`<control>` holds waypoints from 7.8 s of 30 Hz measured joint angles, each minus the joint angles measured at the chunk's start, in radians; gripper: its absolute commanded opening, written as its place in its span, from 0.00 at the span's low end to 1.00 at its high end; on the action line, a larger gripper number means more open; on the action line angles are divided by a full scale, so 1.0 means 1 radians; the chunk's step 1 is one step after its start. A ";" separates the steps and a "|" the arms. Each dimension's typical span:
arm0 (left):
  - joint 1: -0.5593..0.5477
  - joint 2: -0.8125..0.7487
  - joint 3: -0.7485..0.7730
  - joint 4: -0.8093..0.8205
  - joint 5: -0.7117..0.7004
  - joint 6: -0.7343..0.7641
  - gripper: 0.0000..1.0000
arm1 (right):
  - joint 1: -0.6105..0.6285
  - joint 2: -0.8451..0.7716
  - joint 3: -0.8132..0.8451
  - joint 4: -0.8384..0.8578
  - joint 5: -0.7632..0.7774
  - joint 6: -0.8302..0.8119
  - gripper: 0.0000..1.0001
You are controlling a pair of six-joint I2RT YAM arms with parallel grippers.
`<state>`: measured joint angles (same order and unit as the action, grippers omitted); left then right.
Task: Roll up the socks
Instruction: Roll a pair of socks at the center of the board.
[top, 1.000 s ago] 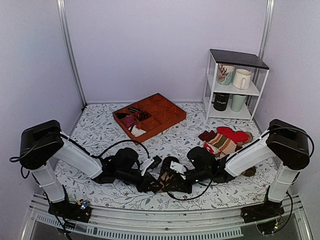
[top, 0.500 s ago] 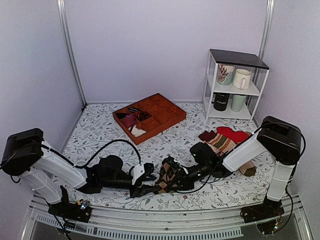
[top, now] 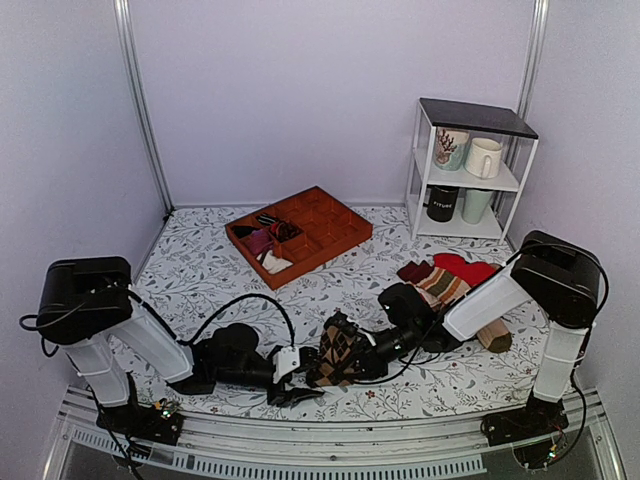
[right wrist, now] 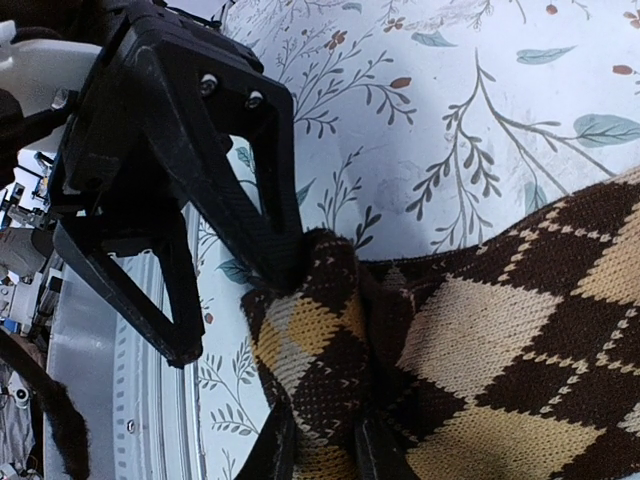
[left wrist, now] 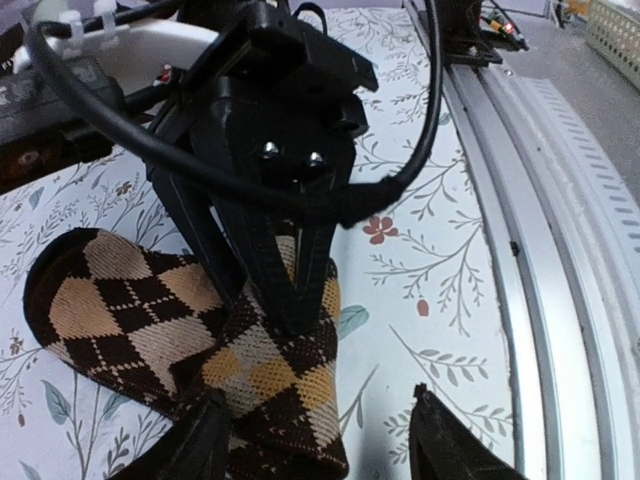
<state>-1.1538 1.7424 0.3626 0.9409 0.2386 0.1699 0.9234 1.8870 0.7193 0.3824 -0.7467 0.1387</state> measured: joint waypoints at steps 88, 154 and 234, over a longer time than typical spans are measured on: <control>0.208 0.317 0.571 -0.661 0.568 -0.383 0.01 | 0.066 -0.213 -0.226 0.126 0.337 -0.144 0.30; -0.026 0.099 0.053 0.010 0.106 -0.149 0.00 | 0.022 0.040 0.086 -0.225 -0.216 -0.283 0.14; 0.135 0.288 0.273 -0.099 0.439 -0.482 0.00 | -0.075 -0.416 -0.042 -0.144 0.340 -0.103 0.61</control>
<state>-1.0187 2.0300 0.6353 0.8421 0.6773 -0.3119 0.8482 1.4708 0.6777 0.2386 -0.4072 0.0353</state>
